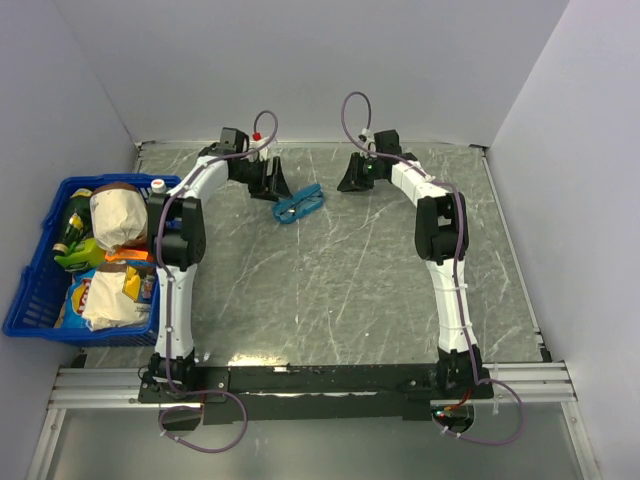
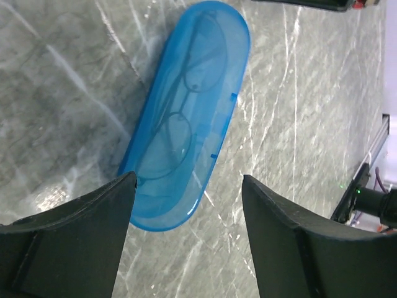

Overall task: Organize the sunglasses
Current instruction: Adjust the sunglasses in the sunglasses case.

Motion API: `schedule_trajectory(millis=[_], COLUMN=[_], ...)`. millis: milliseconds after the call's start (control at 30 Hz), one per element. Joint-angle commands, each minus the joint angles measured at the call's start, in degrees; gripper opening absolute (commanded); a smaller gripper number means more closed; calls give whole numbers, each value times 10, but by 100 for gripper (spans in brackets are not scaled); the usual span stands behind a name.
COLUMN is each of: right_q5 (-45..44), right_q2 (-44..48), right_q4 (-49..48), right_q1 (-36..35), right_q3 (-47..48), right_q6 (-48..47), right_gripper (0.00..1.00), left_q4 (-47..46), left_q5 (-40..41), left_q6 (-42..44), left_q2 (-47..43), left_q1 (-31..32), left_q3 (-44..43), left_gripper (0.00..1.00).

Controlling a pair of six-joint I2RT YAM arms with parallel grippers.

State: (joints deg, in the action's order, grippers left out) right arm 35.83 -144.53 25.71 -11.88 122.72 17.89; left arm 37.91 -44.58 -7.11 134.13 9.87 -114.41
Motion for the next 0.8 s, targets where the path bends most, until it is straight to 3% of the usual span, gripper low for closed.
schedule_trajectory(millis=[0,300,467,767], right_q5=[-7,-13,-2,0], right_q2=[-13,-25,-28,-32], right_q4=[-29,-53,-57,-52], right_q1=[-4,-30,-34,-39], right_q3=[28,45,47,52], right_q6=[21,47,49,50], right_gripper=[27,31,31,31], left_q4=[27,61,55,71], left_q5=[-37,-42,-40,-49], left_q6=[23,42,30,21], left_q2=[16,46,54,83], left_q1=[3,15,16,16], left_q3=[-31,-63,-81,-115], left_gripper=[74,75,88,79])
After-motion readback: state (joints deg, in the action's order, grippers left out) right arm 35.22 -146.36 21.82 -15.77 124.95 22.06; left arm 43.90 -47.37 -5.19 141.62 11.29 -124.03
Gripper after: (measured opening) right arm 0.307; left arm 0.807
